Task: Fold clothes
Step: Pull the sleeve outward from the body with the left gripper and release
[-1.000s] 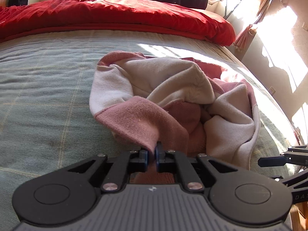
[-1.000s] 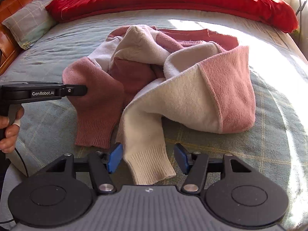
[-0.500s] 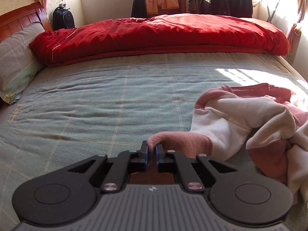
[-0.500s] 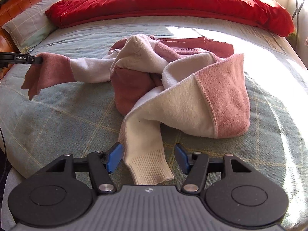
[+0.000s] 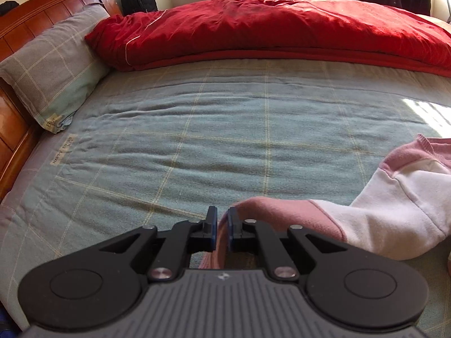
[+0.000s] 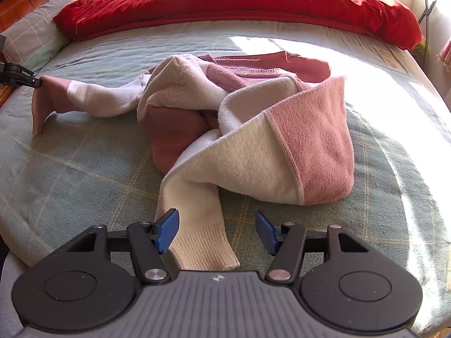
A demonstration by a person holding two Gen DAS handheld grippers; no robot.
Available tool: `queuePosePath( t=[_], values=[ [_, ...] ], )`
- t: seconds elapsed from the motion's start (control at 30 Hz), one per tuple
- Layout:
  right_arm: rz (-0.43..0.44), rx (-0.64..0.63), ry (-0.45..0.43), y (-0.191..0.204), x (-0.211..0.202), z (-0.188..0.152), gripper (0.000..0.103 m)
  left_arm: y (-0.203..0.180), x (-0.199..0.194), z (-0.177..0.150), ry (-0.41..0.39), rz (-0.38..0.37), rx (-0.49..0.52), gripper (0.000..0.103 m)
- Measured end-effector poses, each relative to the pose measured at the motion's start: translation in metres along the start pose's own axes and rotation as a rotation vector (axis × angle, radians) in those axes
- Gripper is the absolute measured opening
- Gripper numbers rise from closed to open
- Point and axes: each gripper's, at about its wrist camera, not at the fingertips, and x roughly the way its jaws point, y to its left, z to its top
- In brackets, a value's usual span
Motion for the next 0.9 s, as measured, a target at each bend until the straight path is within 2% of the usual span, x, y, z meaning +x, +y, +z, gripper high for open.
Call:
queuePosePath(
  t=[0.1,0.2,0.4,0.47,0.63,0.7,0.8,0.9],
  values=[
    [-0.010,0.003,0.005,-0.001,0.003,0.003,0.065,0.020,0.010,0.008,0.016,0.020,-0.050,0.005],
    [-0.010,0.015,0.004,-0.003,0.006,0.005,0.065,0.028,0.014,0.005,0.054,-0.041,-0.084,0.006],
    [-0.015,0.023,0.014,-0.006,0.012,0.008,0.065,-0.006,-0.001,-0.018,0.068,-0.172,-0.009,0.008],
    [-0.012,0.023,0.014,-0.006,0.011,0.009,0.065,-0.017,-0.007,-0.021,0.062,-0.209,0.021,0.014],
    [-0.005,0.024,0.006,-0.005,0.008,0.008,0.065,-0.037,-0.023,-0.016,0.040,-0.231,0.070,0.019],
    [-0.002,0.023,0.002,-0.005,0.006,0.008,0.065,-0.045,-0.029,-0.014,0.031,-0.269,0.082,0.019],
    [0.002,0.025,0.000,-0.005,0.004,0.008,0.065,-0.060,-0.037,-0.013,0.021,-0.325,0.105,0.027],
    [0.005,0.032,-0.004,-0.005,0.002,0.007,0.065,-0.085,-0.039,-0.023,0.038,-0.356,0.153,0.030]
  ],
)
